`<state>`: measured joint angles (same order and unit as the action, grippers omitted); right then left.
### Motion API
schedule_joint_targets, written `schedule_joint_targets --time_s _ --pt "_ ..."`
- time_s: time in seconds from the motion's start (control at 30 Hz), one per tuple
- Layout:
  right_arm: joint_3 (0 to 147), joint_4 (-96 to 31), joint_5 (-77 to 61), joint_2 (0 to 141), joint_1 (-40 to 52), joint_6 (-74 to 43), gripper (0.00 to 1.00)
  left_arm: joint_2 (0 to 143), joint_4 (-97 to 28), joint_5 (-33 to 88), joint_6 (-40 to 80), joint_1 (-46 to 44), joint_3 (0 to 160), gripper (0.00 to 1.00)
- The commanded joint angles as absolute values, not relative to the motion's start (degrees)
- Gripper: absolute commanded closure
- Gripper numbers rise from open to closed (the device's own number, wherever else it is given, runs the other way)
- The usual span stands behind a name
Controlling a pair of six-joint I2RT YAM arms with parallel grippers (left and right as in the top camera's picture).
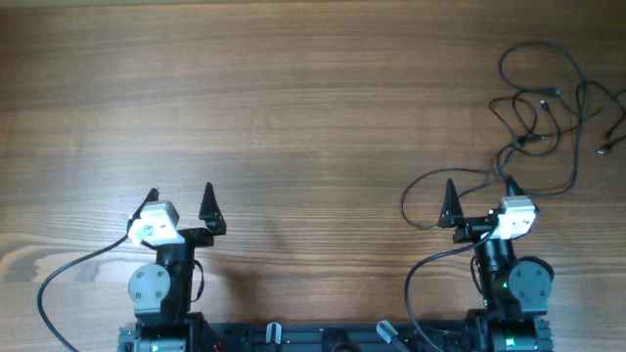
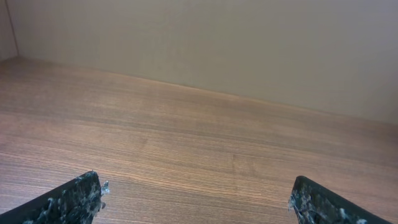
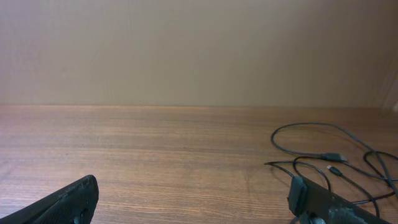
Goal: Untangle cables
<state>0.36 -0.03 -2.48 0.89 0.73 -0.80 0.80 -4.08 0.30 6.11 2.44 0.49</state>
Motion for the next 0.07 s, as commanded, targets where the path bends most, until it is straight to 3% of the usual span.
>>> schedule_joint_targets --time_s 0.0,0.03 --pt "0.3 0.19 -1.52 0.21 1.1 -1.5 0.0 0.27 -4.36 0.56 4.95 2.79 0.32 0.0" --pt "0.3 0.19 -1.52 0.21 1.1 -1.5 0.0 0.27 -4.36 0.56 4.95 2.79 0.32 0.0"
